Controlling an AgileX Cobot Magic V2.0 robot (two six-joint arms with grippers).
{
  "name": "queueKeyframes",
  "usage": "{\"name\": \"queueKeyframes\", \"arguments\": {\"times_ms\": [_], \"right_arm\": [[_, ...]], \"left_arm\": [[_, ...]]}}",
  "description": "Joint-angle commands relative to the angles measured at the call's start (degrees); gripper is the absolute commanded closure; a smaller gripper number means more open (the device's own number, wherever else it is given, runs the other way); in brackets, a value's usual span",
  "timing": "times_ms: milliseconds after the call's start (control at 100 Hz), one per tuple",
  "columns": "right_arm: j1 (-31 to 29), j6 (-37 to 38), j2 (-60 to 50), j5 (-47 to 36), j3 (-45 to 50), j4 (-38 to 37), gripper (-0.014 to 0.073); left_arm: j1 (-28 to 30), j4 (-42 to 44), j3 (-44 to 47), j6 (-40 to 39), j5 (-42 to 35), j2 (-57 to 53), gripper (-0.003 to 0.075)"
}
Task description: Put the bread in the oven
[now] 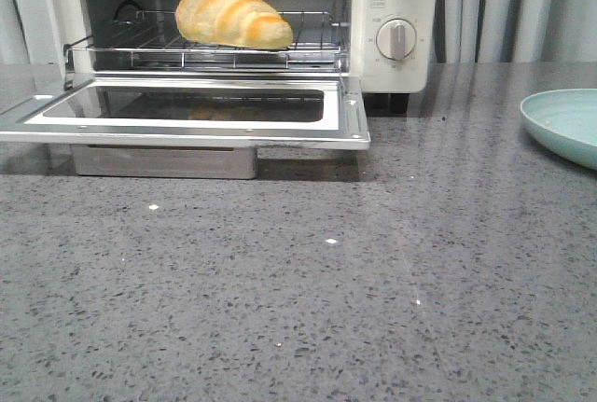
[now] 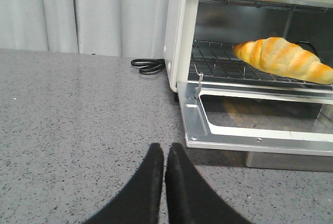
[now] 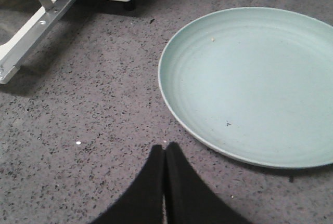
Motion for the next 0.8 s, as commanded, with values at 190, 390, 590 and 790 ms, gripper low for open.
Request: {"name": "queueKeyframes", "arguments": {"times_ms": [190, 390, 590, 790], "right_arm": [[-4.4, 0.2, -12.0, -11.7, 8.9, 0.1, 0.0662], [-9.3, 0.2, -16.9, -13.0, 13.6, 0.2, 0.0662], [-11.8, 0.2, -21.0, -13.1, 16.5, 0.2, 0.0662], [-13.4, 0.2, -24.8, -13.4, 19.5, 0.2, 0.0662]], "left_arm": [[0.0, -0.4, -1.5, 0.1, -4.6, -1.5, 0.0741], [0.0, -0.4, -1.5, 0.1, -4.6, -1.5, 0.0742], [0.0, -0.4, -1.5, 0.1, -4.6, -1.5, 0.0741], [0.0, -0.4, -1.5, 0.1, -4.6, -1.5, 0.0741]]}}
